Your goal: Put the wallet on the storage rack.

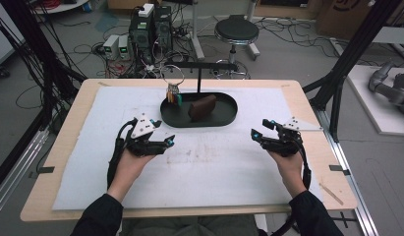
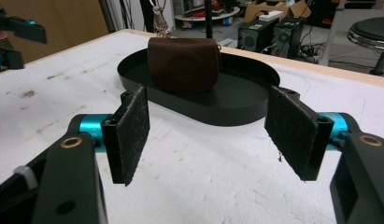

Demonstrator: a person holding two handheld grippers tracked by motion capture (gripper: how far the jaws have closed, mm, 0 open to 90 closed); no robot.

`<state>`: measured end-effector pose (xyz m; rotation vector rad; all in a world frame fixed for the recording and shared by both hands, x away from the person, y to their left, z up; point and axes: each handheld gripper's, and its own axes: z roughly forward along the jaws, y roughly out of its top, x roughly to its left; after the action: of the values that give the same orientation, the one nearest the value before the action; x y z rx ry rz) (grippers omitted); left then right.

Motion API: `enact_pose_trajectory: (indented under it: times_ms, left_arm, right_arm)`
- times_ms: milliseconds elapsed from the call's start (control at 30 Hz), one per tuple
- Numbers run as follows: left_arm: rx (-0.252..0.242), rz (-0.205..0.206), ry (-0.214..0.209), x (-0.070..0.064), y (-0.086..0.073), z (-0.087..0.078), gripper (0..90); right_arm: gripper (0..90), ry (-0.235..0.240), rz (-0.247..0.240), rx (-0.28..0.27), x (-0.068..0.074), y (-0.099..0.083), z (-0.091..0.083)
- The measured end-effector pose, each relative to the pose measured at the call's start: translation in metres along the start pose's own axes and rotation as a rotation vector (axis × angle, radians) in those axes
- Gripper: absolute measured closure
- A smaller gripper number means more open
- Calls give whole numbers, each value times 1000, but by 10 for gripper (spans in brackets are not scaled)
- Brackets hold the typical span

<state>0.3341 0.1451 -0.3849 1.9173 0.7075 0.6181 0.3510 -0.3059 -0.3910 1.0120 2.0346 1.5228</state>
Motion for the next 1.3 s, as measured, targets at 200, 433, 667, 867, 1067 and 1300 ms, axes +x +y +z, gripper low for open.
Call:
enact_pose_trajectory:
  times_ms: [200, 433, 667, 867, 1067, 1300]
  left_arm:
    - [10, -10, 12, -2, -16, -19, 298]
    - [7, -47, 17, -3, -31, -37, 286]
    - [-5, -52, 33, -2, -44, -46, 281]
    - [-18, -49, 53, 4, -49, -48, 279]
    - [-61, -64, 83, 12, -48, -51, 263]
    - [-68, -72, 90, 16, -53, -49, 262]
  right_arm:
    - [313, -6, 0, 0, -2, -1, -1]
    - [312, -10, -2, 4, -3, -2, -1]
    - [310, -18, 1, 13, -4, -4, -3]
    - [306, -29, 7, 13, -7, -6, -5]
    - [300, -38, 13, 13, -9, -7, -6]
    - [298, -51, 16, 10, -11, -7, -8]
